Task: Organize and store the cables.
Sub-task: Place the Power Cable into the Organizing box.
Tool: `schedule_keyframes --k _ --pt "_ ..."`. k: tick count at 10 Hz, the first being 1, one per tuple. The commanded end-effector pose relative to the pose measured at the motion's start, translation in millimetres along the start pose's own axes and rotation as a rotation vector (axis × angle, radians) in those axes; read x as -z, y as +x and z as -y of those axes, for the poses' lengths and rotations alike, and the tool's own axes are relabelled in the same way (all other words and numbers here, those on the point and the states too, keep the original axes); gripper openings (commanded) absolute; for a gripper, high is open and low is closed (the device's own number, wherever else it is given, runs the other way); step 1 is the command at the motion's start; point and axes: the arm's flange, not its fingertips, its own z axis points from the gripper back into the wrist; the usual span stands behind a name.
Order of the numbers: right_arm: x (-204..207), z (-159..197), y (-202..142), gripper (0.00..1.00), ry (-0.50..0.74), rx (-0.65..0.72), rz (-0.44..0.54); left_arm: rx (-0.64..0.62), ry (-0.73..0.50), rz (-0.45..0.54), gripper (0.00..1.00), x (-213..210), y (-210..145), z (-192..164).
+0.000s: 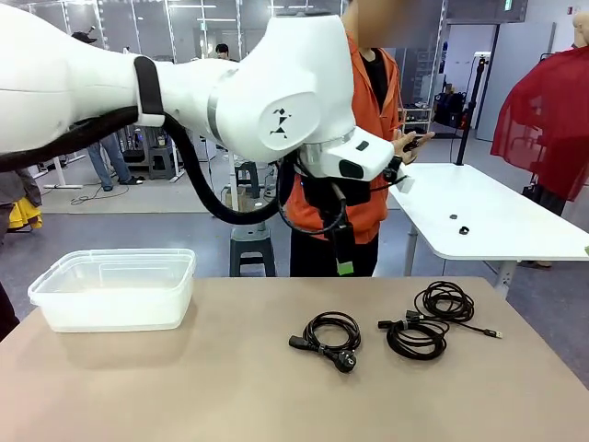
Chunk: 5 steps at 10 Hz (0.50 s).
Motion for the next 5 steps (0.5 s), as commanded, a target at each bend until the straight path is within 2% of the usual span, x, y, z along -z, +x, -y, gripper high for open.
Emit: schedule_keyframes --k 1,2,3,5 --pt "0 1 -1 1.00 0.007 0.001 0.005 0.027 -0.008 -0.029 1.00 -1 -3 -7" --pt "0 1 -1 1.00 0.007 0.001 0.005 0.012 -0.021 -0.033 1.00 -5 -10 -9" --pt "0 1 -1 1.00 0.007 0.001 0.005 0.013 -0.007 -0.003 1.00 4 1 -1" --pt "0 1 -1 1.00 0.007 0.001 0.005 0.013 -0.007 -0.003 1.00 4 1 -1"
